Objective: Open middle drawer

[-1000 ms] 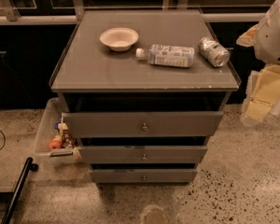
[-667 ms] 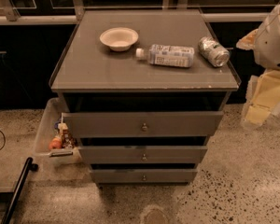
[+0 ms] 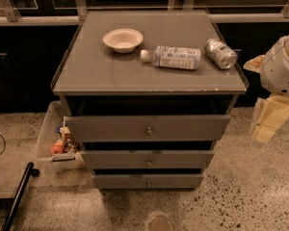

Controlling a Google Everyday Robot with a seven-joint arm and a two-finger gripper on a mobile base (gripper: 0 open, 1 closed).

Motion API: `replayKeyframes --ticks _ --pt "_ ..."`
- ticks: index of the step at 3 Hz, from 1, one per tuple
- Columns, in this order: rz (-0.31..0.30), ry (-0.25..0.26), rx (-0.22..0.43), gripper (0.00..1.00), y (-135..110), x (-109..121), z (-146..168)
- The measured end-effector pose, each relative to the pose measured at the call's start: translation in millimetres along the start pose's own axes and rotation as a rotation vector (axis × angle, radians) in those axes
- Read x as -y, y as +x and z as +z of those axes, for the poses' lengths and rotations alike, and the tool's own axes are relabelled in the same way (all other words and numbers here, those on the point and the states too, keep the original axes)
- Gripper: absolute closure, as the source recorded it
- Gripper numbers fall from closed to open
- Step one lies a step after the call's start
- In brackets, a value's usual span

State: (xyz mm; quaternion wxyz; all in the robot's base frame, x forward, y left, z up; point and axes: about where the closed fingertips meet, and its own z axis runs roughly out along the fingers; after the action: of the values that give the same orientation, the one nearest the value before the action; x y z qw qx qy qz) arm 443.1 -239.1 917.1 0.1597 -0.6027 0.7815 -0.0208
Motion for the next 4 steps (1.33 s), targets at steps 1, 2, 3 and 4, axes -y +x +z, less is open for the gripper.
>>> replayKeyframes --ticks 1,2,3,4 --pt "-0.001 -0.041 0.015 0.00 6 3 46" --pt "-0.017 -0.082 0.046 0.00 15 3 106" --pt "-0.060 -0.089 0.101 0.00 19 4 150" --pt "-0.128 -0.081 0.156 0.00 23 3 188"
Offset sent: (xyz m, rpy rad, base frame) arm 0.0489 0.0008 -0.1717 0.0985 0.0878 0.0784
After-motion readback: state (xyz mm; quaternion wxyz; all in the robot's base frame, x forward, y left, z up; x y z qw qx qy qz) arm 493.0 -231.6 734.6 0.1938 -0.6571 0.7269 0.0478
